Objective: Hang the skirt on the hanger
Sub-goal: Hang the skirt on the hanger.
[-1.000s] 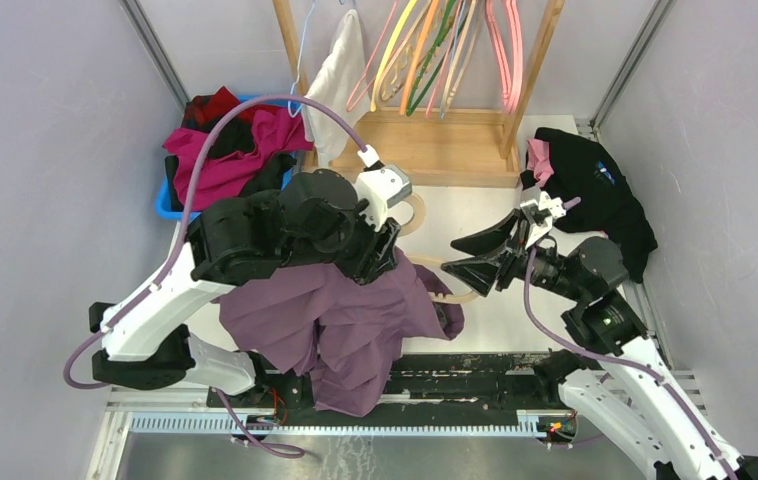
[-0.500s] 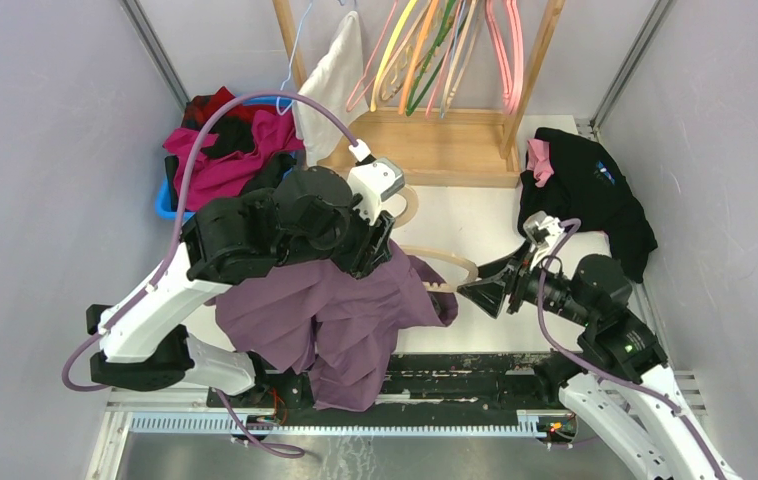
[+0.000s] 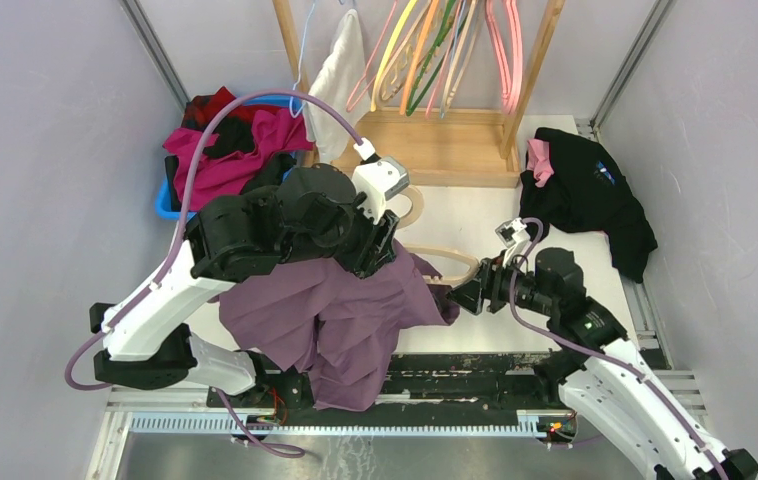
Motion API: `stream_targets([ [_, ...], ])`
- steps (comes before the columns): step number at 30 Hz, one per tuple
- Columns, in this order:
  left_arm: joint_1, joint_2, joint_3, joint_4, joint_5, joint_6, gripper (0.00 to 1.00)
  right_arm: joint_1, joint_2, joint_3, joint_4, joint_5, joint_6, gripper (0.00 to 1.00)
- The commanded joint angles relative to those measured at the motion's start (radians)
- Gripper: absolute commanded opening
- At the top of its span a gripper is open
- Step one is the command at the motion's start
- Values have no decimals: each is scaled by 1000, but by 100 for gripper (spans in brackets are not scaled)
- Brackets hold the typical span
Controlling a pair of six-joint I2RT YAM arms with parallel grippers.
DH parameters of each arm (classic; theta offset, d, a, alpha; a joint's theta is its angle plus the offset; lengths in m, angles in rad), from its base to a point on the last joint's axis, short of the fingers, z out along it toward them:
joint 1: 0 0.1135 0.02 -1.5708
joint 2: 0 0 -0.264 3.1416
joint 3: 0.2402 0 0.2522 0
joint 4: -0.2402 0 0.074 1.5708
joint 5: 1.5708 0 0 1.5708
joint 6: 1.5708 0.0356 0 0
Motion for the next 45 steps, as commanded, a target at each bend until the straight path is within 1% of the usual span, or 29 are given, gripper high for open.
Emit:
stream_targets([
  [1,6,-33,57,84,20,-8,3,4,23,-9,116,34,41,65],
  [5,5,-22,61,95,29,-3,3,4,29,-28,162,-26,59,64],
  [7,5,-19,61,101,40,-2,3,4,31,-29,129,-10,49,64],
  [9,5,-22,60,106,35,-1,3,3,35,-40,129,-26,57,63],
  [11,5,-22,61,108,26,-1,3,5,-9,-66,149,-39,89,63],
  [14,6,-21,60,105,22,1,3,5,-99,-30,-19,20,33,63],
  [17,5,-17,60,101,18,4,3,3,-196,34,-181,112,-18,62],
  [20,5,-11,58,100,22,7,3,4,-253,89,-247,136,-51,62],
  [22,5,-5,57,98,30,6,3,4,-257,121,-265,98,-70,62],
  [26,5,-2,52,98,39,2,3,4,-218,131,-228,-81,-101,59],
  [31,5,7,62,97,45,0,3,4,-195,118,-184,-182,-131,59],
  [40,5,32,96,89,44,-1,3,11,-148,36,-58,-238,-90,60],
  [45,5,44,106,88,41,0,3,53,-125,-10,15,-210,-73,60],
])
